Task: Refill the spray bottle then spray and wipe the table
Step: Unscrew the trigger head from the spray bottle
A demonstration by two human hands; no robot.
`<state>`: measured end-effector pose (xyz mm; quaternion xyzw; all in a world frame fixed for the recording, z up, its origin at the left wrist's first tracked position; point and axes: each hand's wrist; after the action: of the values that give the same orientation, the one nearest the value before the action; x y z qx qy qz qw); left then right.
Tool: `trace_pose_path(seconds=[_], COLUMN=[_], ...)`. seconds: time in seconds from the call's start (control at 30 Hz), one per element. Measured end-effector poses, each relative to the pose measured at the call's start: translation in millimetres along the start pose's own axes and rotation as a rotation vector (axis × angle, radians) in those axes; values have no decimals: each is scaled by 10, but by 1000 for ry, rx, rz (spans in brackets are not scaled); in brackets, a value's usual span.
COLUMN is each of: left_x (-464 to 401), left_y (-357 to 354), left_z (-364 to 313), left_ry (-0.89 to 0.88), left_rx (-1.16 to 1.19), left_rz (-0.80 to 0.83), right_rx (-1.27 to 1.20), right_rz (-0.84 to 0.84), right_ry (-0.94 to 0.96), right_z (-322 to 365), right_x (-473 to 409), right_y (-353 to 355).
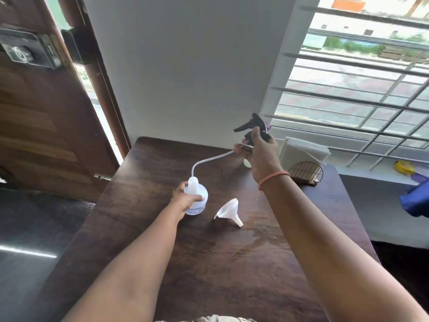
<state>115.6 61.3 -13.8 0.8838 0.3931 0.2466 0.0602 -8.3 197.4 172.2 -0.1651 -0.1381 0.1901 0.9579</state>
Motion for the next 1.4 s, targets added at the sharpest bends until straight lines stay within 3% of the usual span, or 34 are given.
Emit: trace_pose_path(seconds=[0.63,0.8,1.0,1.1,1.2,1.3,1.4], left_x=[69,159,245,282,254,151,61], left_y=[-13,27,174,323,451,469,388], left_z=[62,53,-155,-350,-509,-583,-638], left_ry=[-34,-59,-69,-72,-75,-81,-112], left_rx=[28,64,184,224,227,281,337], left_rz=[-35,-8,103,200,247,194,17], right_rx=[-4,223,749,1025,1130,1192,1131], right_rz=[66,16,53,108,153,185,184], right_ry=[58,154,266,233,139,42,-75], right_z=[186,80,-277,-538,-787,-969,-1080], right_x=[-168,-170,-302,-407,-457,-537,-625], right_y=[253,183,176,231,350,489,632])
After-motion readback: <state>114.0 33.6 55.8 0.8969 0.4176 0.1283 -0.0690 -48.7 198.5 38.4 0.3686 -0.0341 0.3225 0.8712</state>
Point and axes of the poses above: each hand's wrist, its own x-axis away from the middle knuckle, its own y-axis out of the back of the hand, z = x × y, and after that the axes turned 4 degrees about -y, right-handed
